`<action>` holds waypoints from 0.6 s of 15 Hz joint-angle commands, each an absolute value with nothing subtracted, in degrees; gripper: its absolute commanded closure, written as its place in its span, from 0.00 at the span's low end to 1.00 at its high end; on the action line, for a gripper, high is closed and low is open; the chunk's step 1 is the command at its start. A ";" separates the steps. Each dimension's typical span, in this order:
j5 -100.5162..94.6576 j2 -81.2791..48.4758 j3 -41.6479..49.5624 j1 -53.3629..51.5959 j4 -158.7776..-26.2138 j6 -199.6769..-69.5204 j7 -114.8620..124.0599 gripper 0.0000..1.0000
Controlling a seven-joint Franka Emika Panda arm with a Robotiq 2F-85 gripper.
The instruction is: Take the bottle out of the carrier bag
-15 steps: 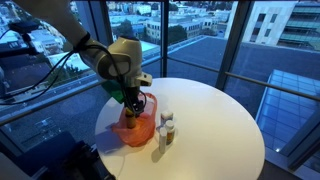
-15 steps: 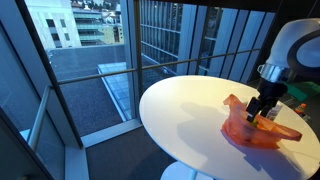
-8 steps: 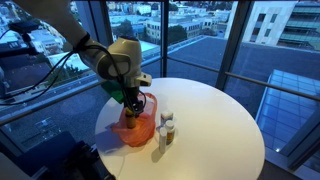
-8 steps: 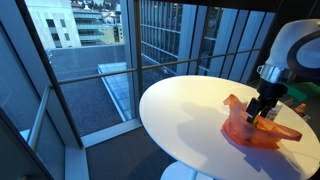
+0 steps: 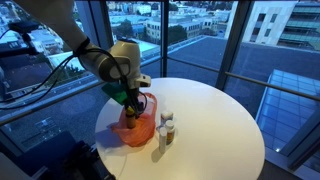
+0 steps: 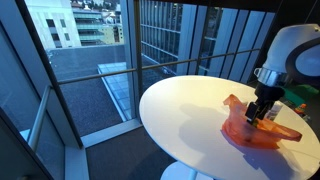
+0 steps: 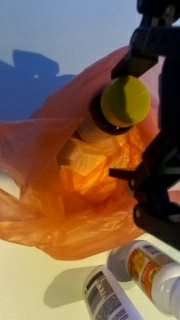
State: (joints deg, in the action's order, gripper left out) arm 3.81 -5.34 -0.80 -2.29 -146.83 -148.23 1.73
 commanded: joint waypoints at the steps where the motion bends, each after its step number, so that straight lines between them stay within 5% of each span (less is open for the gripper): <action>1: 0.92 -6.09 -0.74 -2.31 -146.05 -149.47 3.87 0.44; 5: -0.62 -5.26 -0.74 -2.41 -145.85 -149.16 4.51 0.77; 9: -1.00 -3.12 -0.71 -2.18 -145.47 -147.75 4.11 0.80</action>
State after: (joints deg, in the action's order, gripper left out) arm 0.32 -5.46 -0.80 -2.29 -145.96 -149.31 2.79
